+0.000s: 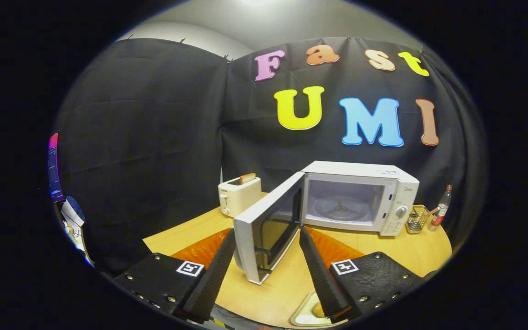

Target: Open the microwave, put the food inside, and close the microwave door.

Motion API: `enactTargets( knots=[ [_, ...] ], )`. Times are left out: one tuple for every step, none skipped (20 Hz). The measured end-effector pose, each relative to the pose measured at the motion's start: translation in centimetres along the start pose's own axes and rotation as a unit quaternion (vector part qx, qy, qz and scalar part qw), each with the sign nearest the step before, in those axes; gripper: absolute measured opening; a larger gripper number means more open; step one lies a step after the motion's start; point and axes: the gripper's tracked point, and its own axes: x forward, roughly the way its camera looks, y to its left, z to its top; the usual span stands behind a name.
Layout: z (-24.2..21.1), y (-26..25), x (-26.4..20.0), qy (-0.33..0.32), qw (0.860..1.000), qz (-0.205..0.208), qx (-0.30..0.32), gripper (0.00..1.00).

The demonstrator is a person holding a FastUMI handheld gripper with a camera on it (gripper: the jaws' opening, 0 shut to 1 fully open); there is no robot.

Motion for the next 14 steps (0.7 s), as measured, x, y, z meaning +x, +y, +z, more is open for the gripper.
enactTargets(
  knots=[
    [-0.5,-1.4,-0.2,0.007,1.000,-0.015,0.004,0.86],
    [-1.2,-2.6,-0.4,0.015,1.000,-0.025,0.009,0.86],
    [-1.9,-3.4,-0.6,0.025,0.999,-0.034,0.013,0.92],
    [-2.7,-4.5,-0.8,0.033,0.998,-0.044,0.012,0.95],
    [-3.5,-5.6,-0.9,0.043,0.998,-0.054,0.009,0.98],
    [-4.5,-6.5,-1.0,0.053,0.997,-0.062,0.006,0.98],
    [-5.6,-7.0,-1.1,0.065,0.996,-0.068,0.006,0.98],
    [-6.8,-7.6,-1.0,0.079,0.994,-0.073,0.005,0.98],
    [-7.9,-8.1,-1.1,0.093,0.993,-0.076,0.005,0.99],
    [-9.0,-8.4,-1.1,0.107,0.991,-0.079,0.005,0.99],
    [-10.1,-8.7,-1.1,0.121,0.989,-0.082,0.006,0.99],
    [-11.2,-9.0,-1.0,0.134,0.987,-0.085,0.008,0.99],
    [-12.3,-9.1,-0.9,0.148,0.985,-0.085,0.009,0.99],
    [-13.3,-9.2,-0.9,0.162,0.983,-0.085,0.010,0.99]
  ],
)
